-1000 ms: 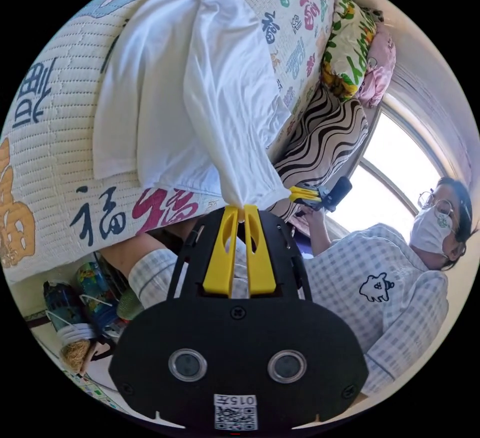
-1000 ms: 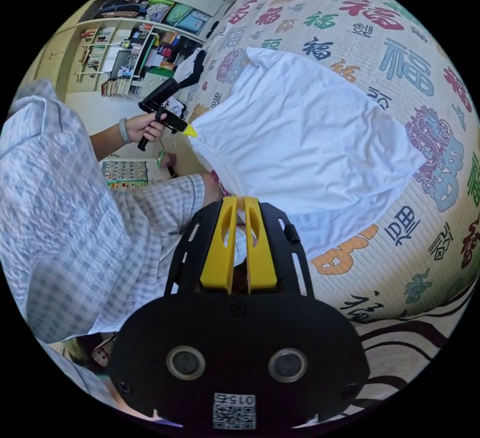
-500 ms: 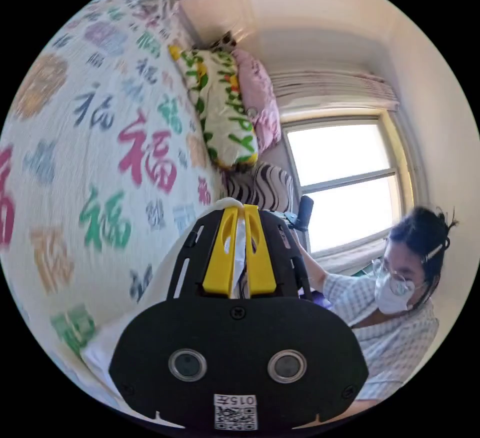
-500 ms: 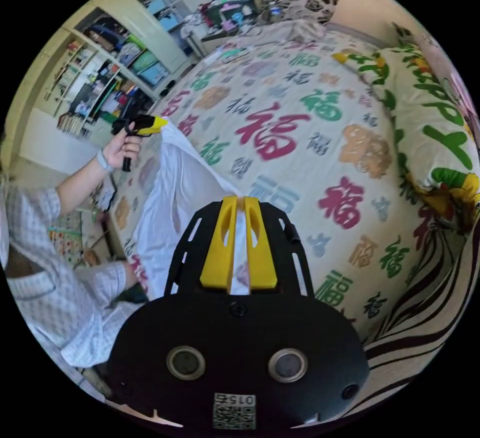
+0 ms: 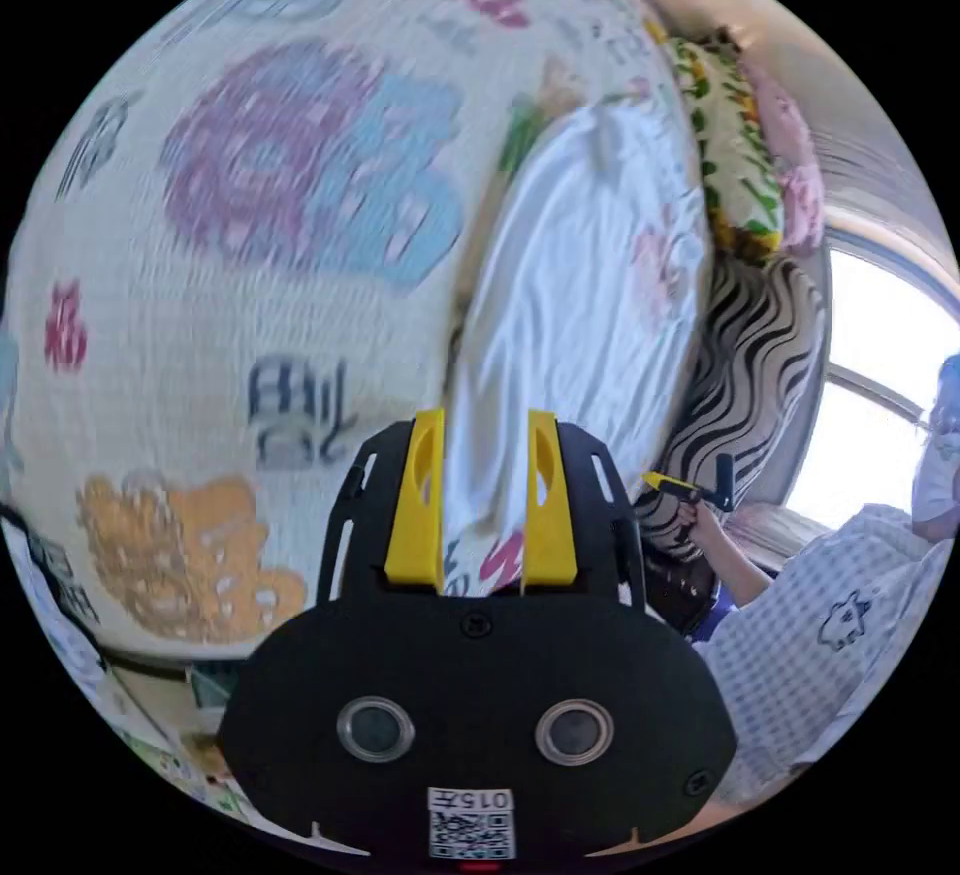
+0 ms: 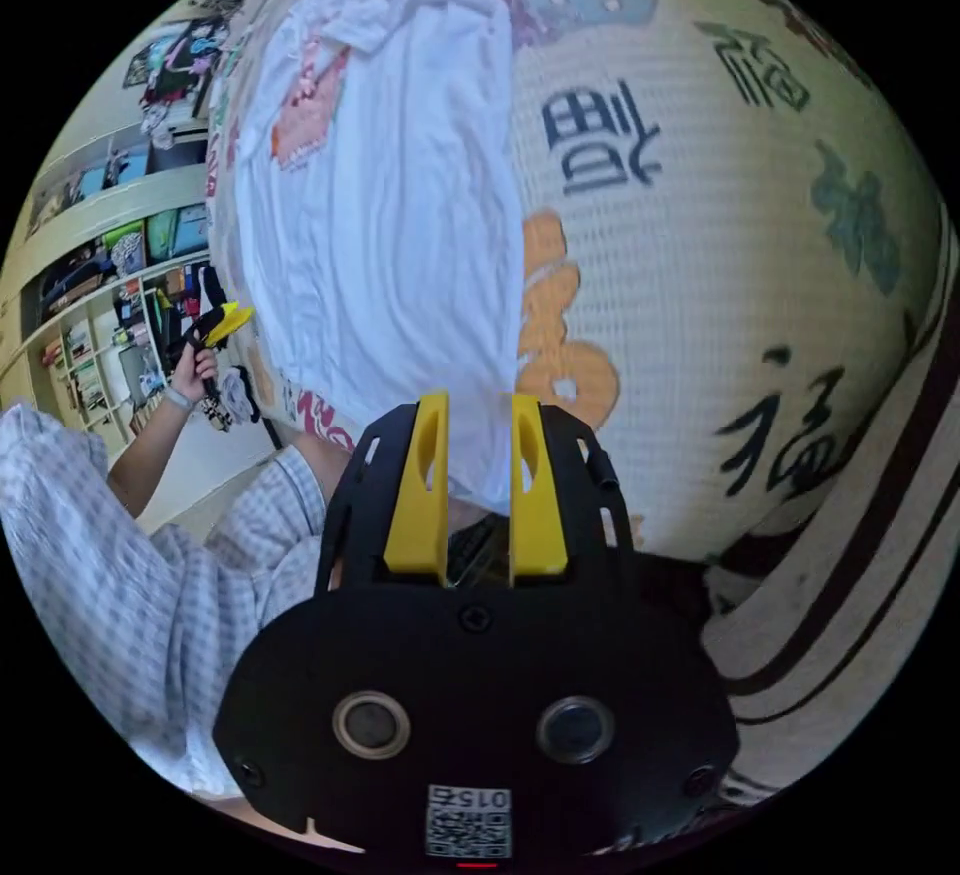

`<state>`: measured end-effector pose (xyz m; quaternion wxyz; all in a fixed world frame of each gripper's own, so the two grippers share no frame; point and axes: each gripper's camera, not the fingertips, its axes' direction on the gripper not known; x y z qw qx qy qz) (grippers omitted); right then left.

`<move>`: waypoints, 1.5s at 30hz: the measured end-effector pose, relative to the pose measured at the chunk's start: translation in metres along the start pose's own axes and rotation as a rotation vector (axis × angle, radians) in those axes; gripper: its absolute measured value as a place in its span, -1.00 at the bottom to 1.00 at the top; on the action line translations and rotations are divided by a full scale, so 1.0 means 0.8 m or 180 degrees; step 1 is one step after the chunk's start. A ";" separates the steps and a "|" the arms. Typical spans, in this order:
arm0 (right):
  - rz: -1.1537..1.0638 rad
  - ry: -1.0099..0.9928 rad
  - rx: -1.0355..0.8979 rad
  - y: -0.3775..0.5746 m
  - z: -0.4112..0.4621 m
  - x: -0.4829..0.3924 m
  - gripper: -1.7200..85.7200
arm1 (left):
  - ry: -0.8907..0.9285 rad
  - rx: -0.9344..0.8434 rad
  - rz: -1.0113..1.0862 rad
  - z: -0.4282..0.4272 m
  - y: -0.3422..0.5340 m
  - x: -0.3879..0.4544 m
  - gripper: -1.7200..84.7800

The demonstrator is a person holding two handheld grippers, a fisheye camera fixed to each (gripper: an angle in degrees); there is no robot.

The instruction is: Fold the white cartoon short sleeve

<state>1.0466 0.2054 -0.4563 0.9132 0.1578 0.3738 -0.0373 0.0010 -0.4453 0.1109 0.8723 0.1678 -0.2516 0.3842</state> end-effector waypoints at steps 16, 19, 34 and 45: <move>0.0045 0.0232 -0.0173 0.041 0.049 0.014 -0.98 | -0.0377 -0.0691 0.0629 0.072 0.030 0.034 -0.98; 0.0056 0.0150 -0.0083 0.061 0.034 0.019 -0.98 | -0.0754 -0.0651 0.0674 0.038 0.046 0.024 -0.98; 0.0530 0.0070 -0.0215 0.139 0.133 0.022 -0.94 | -0.0375 -0.0288 -0.0005 0.059 0.129 -0.074 -0.93; -0.1047 0.1310 0.1257 0.058 0.015 -0.116 -0.81 | 0.0139 0.0445 0.0926 0.088 0.005 0.136 -0.79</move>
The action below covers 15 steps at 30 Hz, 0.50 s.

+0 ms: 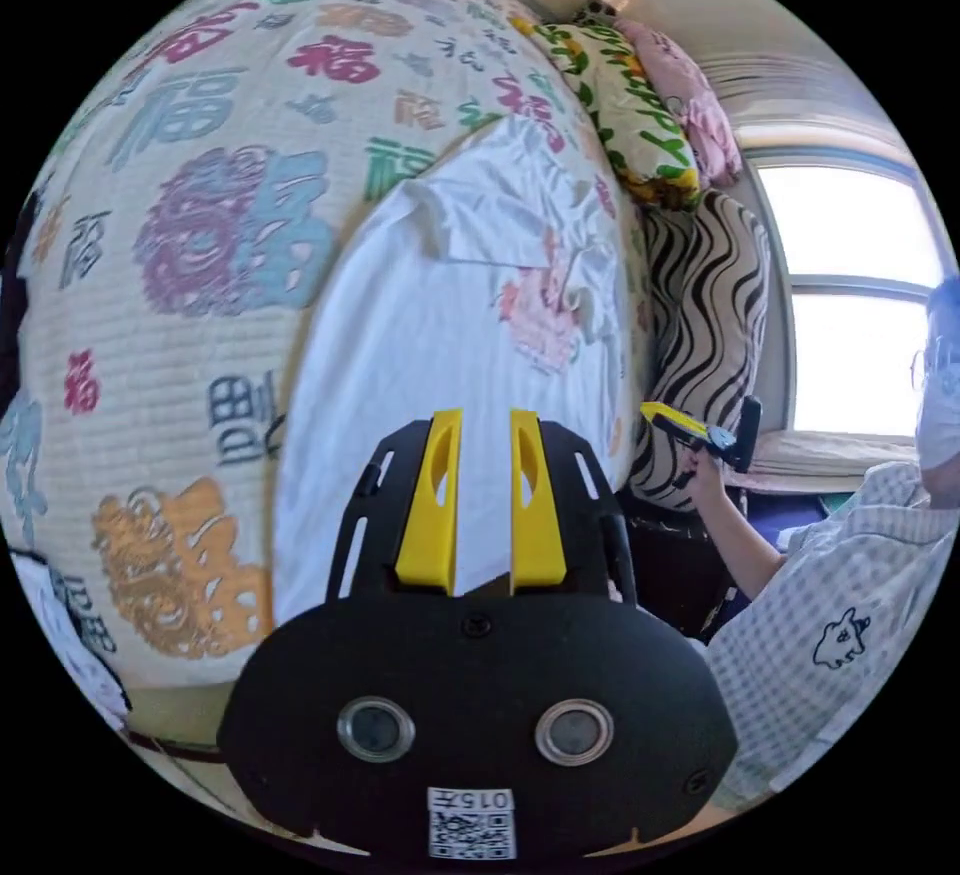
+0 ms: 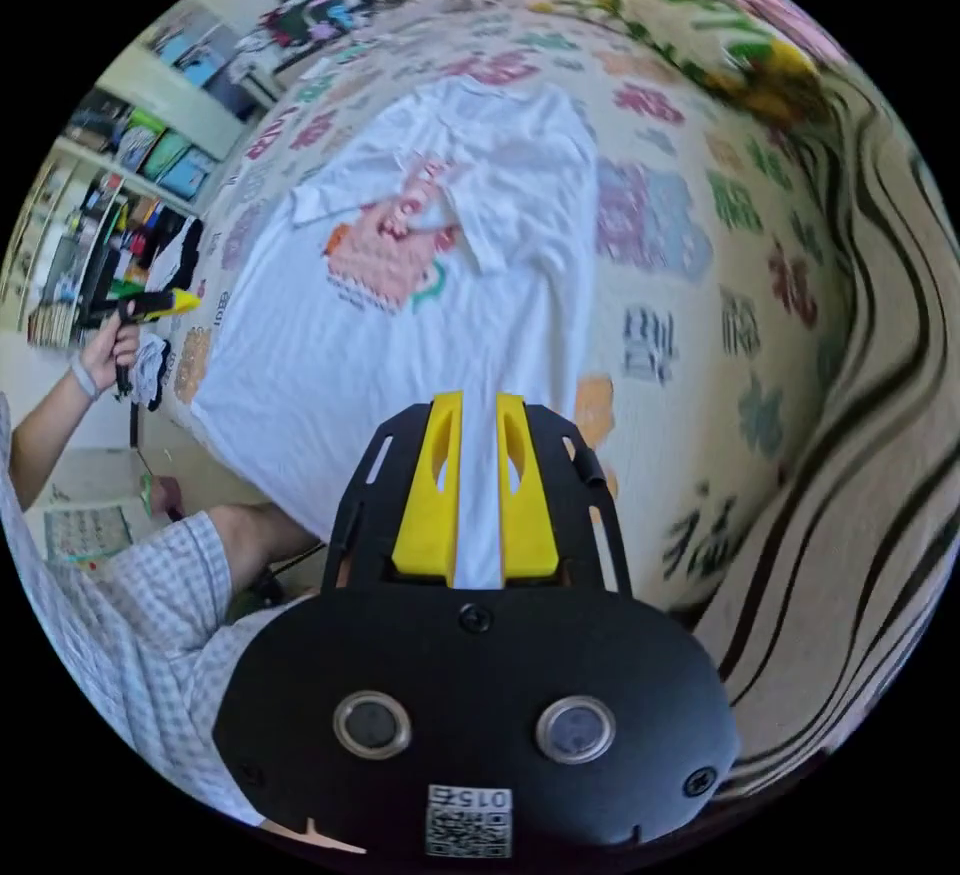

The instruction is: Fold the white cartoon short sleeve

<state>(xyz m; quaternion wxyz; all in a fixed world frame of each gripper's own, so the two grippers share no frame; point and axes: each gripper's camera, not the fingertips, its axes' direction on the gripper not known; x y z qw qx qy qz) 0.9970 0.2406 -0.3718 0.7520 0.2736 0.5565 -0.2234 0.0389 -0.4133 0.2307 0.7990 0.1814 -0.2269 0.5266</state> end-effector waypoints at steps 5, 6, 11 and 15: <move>-0.0680 0.0350 -0.0062 -0.084 0.055 -0.026 -0.79 | 0.0713 -0.0047 -0.0063 0.139 -0.108 0.053 -0.78; -0.0723 0.0406 -0.0157 -0.096 0.069 -0.027 -0.79 | 0.0732 -0.0080 -0.0142 0.168 -0.126 0.059 -0.78; -0.0366 0.0189 -0.0145 -0.108 0.080 0.000 -0.89 | 0.0649 -0.0230 -0.0582 0.238 -0.171 0.064 -0.80; 0.0152 -0.0544 -0.0013 -0.097 0.068 0.039 -0.95 | 0.0562 -0.0308 -0.0772 0.259 -0.189 0.067 -0.93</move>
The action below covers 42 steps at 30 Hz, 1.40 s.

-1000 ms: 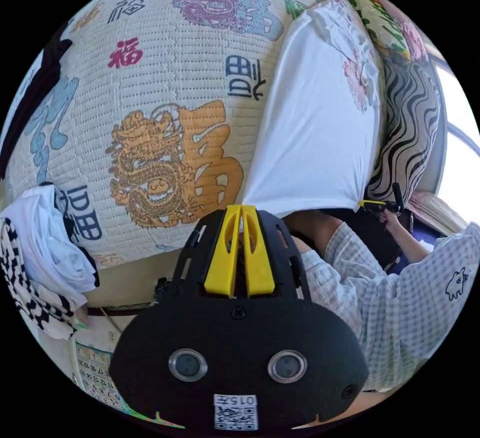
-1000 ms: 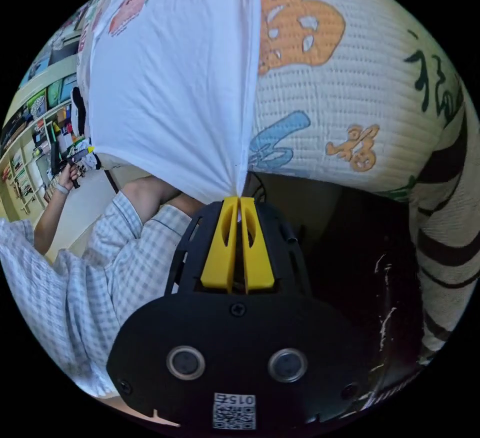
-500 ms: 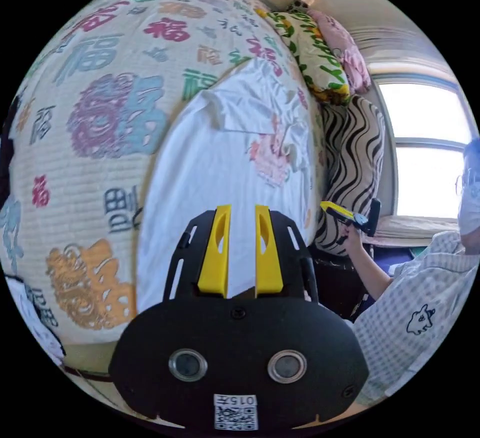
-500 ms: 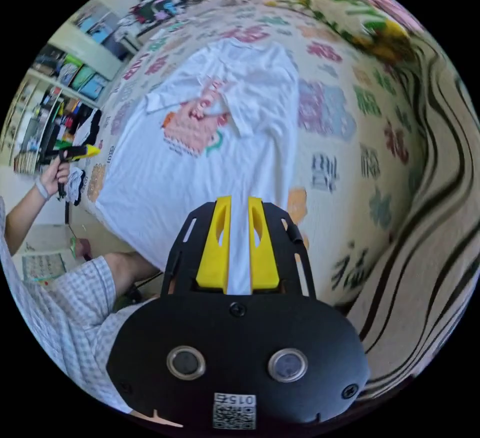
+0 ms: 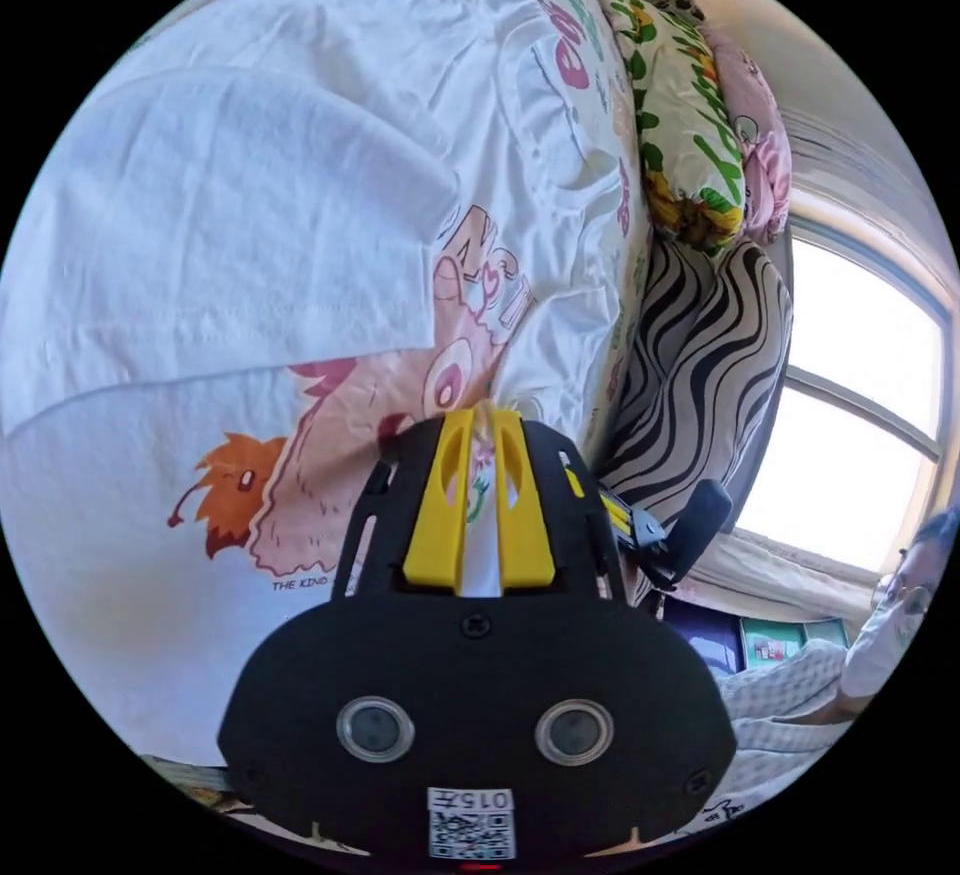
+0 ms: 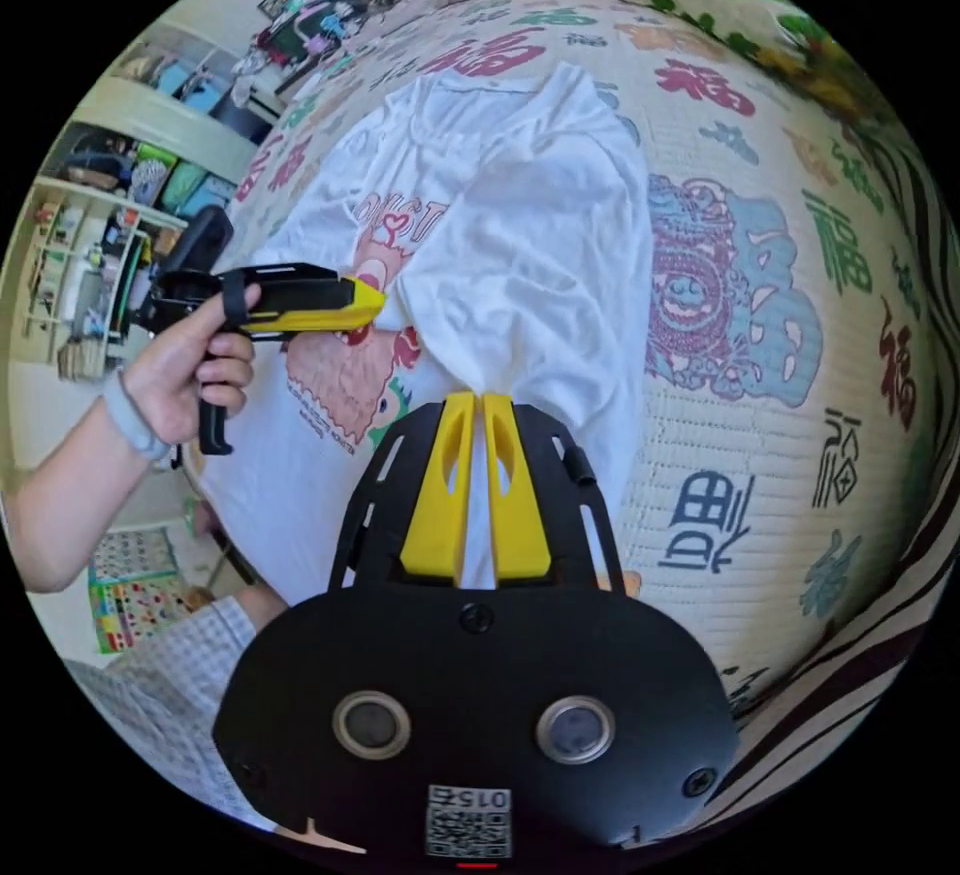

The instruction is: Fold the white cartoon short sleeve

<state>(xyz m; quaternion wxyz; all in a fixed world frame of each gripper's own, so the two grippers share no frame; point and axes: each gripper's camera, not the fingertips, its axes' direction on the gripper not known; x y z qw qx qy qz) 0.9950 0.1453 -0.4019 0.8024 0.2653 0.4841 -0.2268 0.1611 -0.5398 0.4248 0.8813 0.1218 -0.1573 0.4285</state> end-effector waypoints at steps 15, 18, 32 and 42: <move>0.1246 -0.0146 0.1310 0.064 -0.118 0.107 -0.96 | 0.0597 0.0000 0.1544 0.134 -0.104 0.262 -0.98; 0.1553 0.0002 0.1295 0.066 -0.115 0.124 -0.96 | 0.0444 -0.0311 0.1809 0.223 -0.119 0.299 -0.98; 0.1885 0.0003 0.0815 0.040 -0.066 0.091 -0.96 | 0.0791 -0.0893 0.1873 0.307 -0.086 0.285 -0.98; 0.1382 -0.0204 0.0841 -0.010 -0.095 -0.012 -0.96 | -0.0328 0.0266 0.1383 -0.048 0.025 0.109 -0.90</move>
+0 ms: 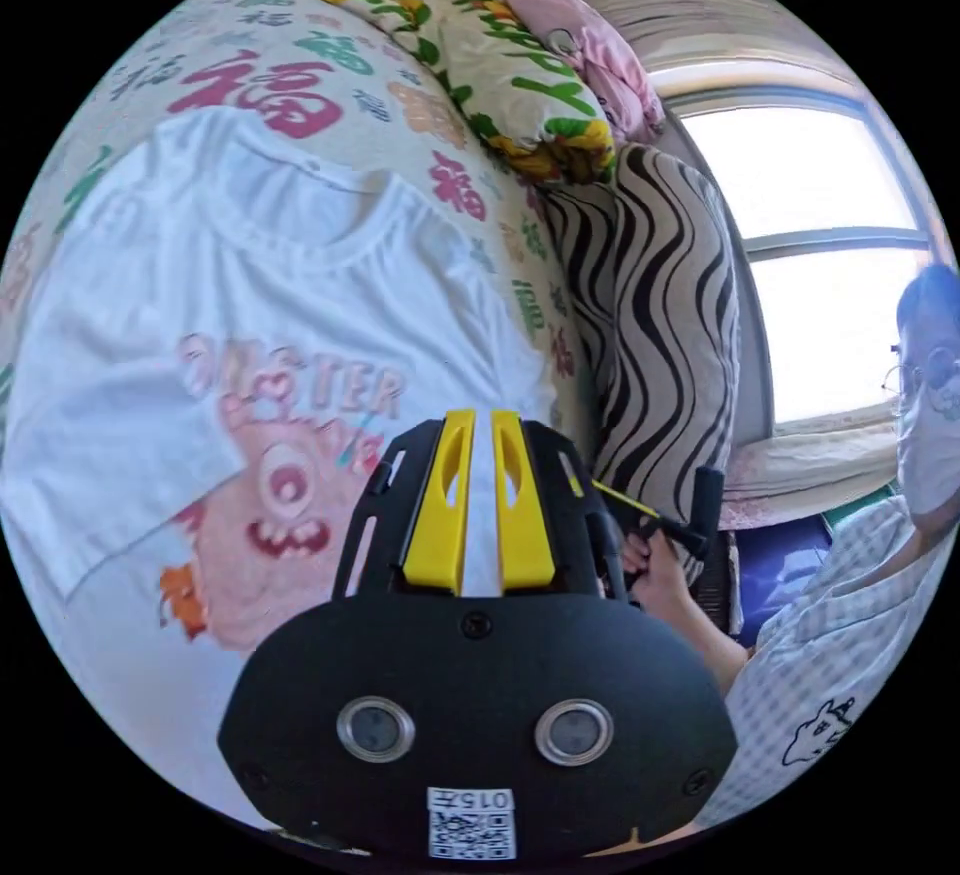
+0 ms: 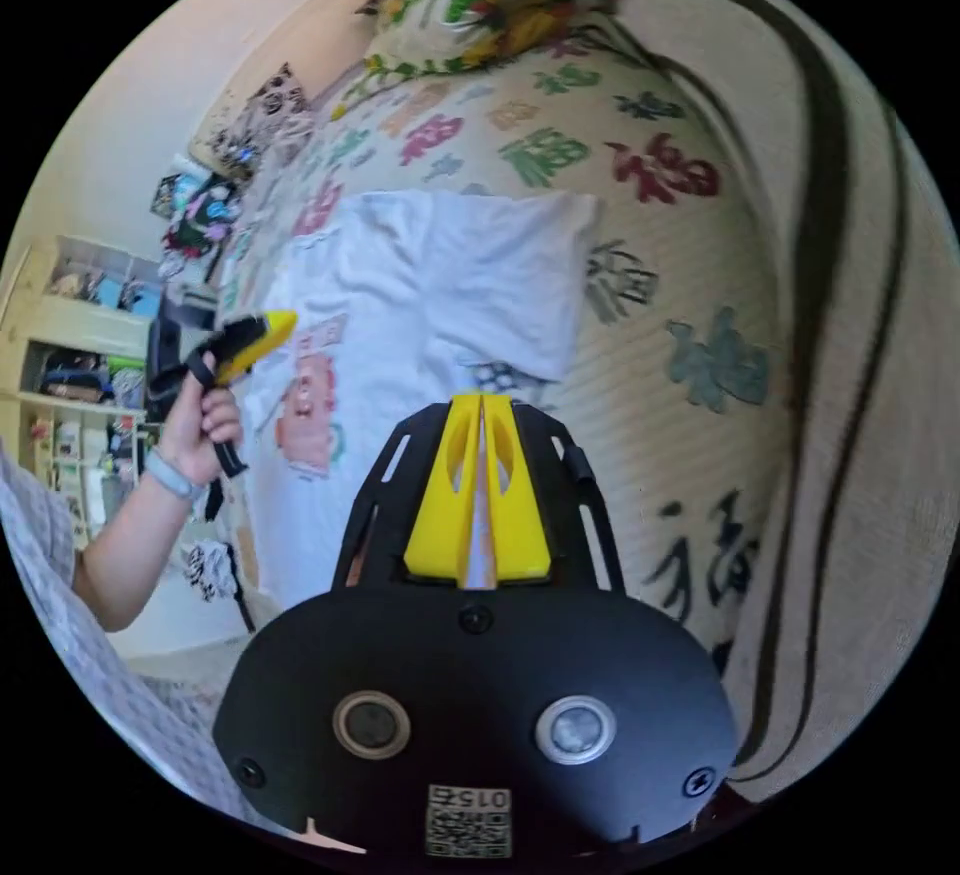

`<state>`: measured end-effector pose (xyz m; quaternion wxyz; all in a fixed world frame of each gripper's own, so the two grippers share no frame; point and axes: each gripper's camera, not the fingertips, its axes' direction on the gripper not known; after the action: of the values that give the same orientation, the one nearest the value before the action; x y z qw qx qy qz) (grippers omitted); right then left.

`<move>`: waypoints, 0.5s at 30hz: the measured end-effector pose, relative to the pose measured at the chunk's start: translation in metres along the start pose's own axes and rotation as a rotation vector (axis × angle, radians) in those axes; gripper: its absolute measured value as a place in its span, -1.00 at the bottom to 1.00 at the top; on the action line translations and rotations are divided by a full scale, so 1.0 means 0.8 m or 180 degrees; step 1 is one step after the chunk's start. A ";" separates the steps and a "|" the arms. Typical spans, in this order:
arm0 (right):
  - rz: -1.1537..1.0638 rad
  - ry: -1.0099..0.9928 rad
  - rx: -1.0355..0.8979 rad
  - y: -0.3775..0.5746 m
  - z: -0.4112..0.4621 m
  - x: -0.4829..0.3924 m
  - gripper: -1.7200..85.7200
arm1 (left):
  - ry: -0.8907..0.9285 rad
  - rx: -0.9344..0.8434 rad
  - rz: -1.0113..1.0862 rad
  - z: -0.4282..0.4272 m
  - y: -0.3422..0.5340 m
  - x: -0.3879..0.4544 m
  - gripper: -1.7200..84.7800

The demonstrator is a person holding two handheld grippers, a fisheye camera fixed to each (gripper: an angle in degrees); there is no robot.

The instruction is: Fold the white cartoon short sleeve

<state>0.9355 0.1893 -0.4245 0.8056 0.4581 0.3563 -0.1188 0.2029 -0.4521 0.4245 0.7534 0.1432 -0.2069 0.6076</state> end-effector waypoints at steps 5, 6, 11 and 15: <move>-0.0811 -0.0646 -0.0287 -0.036 0.056 -0.144 -0.90 | -0.1019 0.0080 -0.0481 -0.144 0.093 -0.079 -0.82; -0.0965 -0.0731 -0.0392 -0.045 0.077 -0.183 -0.87 | -0.1123 0.0127 -0.0522 -0.170 0.107 -0.094 -0.81; -0.1289 -0.0407 -0.0692 -0.075 0.167 -0.306 -0.82 | -0.1015 0.0367 -0.0777 -0.232 0.127 -0.157 -0.78; -0.1216 -0.0166 -0.0943 -0.088 0.223 -0.371 -0.89 | -0.0772 0.0457 -0.1092 -0.252 0.128 -0.211 -0.79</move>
<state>0.7690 -0.0367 -0.2093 0.8358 0.2561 0.4291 -0.2273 0.1013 -0.4795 0.1626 0.8032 0.3016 -0.2247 0.4620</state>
